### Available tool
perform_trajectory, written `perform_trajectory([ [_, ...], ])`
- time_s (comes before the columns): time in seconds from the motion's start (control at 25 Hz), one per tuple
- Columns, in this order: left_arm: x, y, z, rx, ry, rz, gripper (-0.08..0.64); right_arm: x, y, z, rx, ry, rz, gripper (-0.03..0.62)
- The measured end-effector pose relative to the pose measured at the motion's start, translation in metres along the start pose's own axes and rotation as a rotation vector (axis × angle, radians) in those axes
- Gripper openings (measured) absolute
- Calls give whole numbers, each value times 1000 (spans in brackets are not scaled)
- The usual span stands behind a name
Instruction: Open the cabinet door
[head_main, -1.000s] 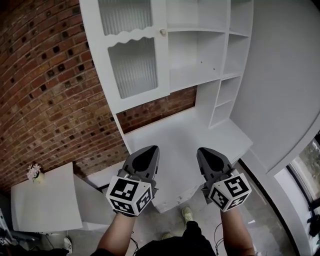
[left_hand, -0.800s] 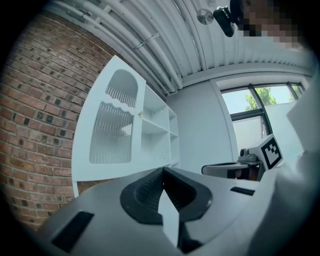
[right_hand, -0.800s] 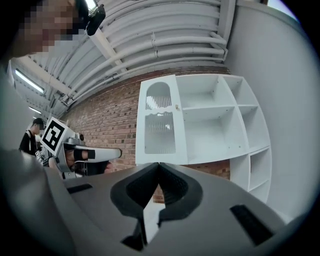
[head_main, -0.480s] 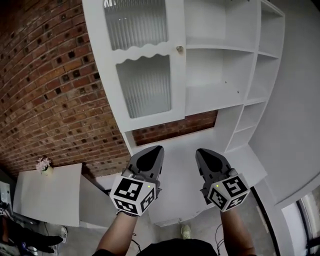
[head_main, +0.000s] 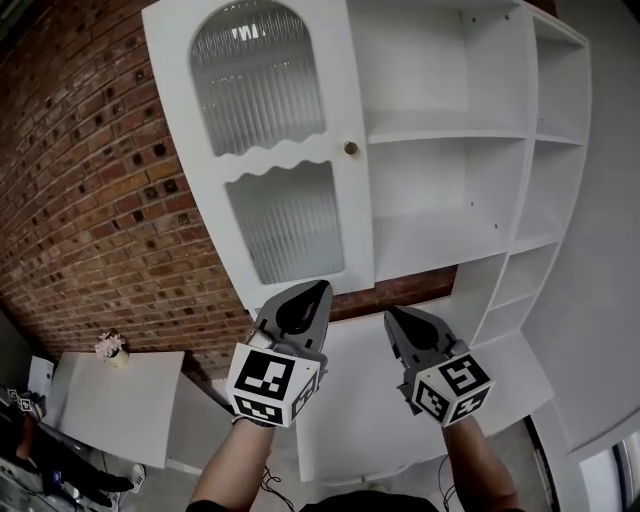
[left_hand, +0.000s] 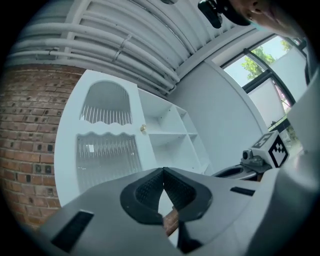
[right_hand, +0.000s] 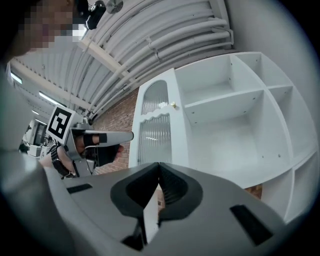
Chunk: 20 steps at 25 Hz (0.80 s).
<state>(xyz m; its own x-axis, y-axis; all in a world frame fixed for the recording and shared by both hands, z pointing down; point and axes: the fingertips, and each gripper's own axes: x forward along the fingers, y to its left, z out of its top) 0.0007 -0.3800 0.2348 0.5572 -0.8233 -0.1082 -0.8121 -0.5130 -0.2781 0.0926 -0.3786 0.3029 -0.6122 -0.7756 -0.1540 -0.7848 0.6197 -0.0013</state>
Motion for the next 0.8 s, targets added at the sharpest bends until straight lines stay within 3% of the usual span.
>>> perform_trajectory([
  [0.8, 100, 32, 100, 428, -59, 208, 7, 32, -55, 0, 40, -45, 94, 3],
])
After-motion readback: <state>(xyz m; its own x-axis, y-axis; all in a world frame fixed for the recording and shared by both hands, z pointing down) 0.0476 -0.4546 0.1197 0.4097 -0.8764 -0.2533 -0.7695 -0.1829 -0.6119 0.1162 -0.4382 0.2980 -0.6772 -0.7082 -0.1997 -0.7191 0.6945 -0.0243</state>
